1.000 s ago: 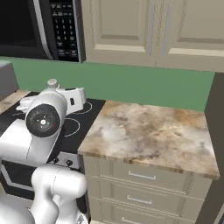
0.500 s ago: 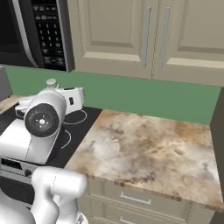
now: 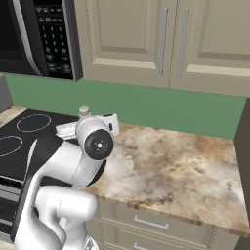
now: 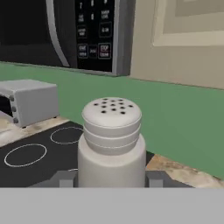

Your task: Collect the paprika, ketchup, and shaker from the cabinet and place them next to the stove.

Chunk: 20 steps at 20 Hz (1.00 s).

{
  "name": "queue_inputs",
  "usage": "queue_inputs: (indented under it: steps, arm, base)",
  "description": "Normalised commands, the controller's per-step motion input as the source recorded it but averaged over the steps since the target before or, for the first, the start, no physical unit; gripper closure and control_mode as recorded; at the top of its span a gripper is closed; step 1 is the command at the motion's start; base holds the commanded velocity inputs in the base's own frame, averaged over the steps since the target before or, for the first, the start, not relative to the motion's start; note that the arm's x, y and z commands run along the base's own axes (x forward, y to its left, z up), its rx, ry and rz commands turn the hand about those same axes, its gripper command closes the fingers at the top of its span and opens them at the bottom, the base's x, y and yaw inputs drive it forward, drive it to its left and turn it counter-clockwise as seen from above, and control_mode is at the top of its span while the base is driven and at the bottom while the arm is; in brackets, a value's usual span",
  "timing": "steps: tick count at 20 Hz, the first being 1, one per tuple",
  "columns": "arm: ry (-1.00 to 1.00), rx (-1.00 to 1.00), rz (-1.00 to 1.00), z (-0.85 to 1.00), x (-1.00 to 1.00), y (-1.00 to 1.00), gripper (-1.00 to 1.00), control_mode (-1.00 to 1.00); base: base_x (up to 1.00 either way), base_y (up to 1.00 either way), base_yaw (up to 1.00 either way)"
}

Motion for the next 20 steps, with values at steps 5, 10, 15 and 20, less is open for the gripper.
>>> queue_inputs:
  steps: [5,10,15,20]
  arm:
    - [0.05,0.00,0.21,-0.59,0.69,-0.08,1.00,-1.00]
    - [0.07,-0.04,0.21,-0.35,0.92,0.13,1.00,-1.00]
    - [0.01,0.00,0.24,-0.44,0.87,0.21,1.00,-1.00]
    - [0.01,0.00,0.24,-0.27,0.71,0.04,1.00,-1.00]
  base:
    - [0.00,0.00,0.00]
    - [0.00,0.00,0.00]
    - [0.00,0.00,0.00]
    - [0.00,0.00,0.00]
